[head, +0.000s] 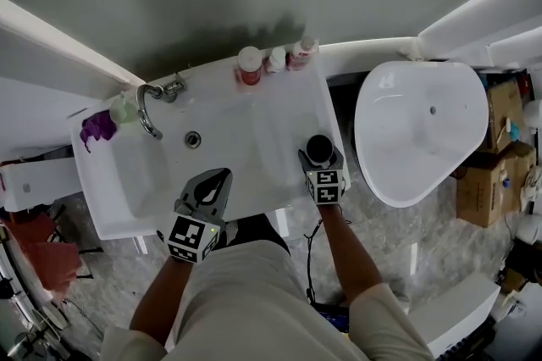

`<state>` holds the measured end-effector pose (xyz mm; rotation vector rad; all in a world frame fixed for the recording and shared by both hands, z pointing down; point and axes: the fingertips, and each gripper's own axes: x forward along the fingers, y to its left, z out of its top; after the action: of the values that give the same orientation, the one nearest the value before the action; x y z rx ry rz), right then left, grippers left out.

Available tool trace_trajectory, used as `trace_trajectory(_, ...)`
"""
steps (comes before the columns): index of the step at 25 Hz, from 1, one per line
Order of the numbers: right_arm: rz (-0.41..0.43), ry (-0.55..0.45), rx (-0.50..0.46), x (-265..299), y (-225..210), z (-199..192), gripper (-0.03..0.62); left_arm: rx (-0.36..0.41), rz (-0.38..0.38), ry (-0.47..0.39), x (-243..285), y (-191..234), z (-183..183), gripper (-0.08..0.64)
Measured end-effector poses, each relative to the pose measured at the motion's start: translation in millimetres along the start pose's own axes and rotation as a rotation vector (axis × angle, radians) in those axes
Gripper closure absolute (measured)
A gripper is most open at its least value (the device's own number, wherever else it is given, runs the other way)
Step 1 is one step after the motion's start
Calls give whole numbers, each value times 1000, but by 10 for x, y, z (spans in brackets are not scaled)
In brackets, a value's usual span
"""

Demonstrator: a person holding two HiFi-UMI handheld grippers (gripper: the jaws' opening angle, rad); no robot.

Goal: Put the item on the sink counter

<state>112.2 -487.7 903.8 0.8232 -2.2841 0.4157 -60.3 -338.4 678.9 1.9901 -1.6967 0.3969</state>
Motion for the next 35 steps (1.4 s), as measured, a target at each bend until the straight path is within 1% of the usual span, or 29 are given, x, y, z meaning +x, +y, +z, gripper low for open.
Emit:
trace_trajectory(7, 10, -9, 19, -8, 11, -18, 220, -3, 11, 11, -27, -22, -43, 552)
trace_trajectory(10, 17, -9, 32, -12, 6, -26, 172, 0, 12, 17, -36, -20, -55, 552)
trace_trajectory(13, 16, -17, 41, -46, 3, -8, 154, 3, 13, 9, -57, 1, -31, 552)
trace_trajectory(18, 17, -27, 33, -143, 30, 61, 153, -8, 26, 4, -133, 33, -47, 552)
trace_trajectory(26, -13, -50, 25, -506, 87, 128, 153, 8, 16, -30, -394, -20, -38, 552)
trace_trajectory(31, -46, -69, 26, -790, 151, 150, 153, 12, 11, -50, -677, -35, -105, 552)
trace_trajectory(35, -47, -84, 30, -1026, 331, 227, 153, 4, 11, -64, -958, 0, -192, 552)
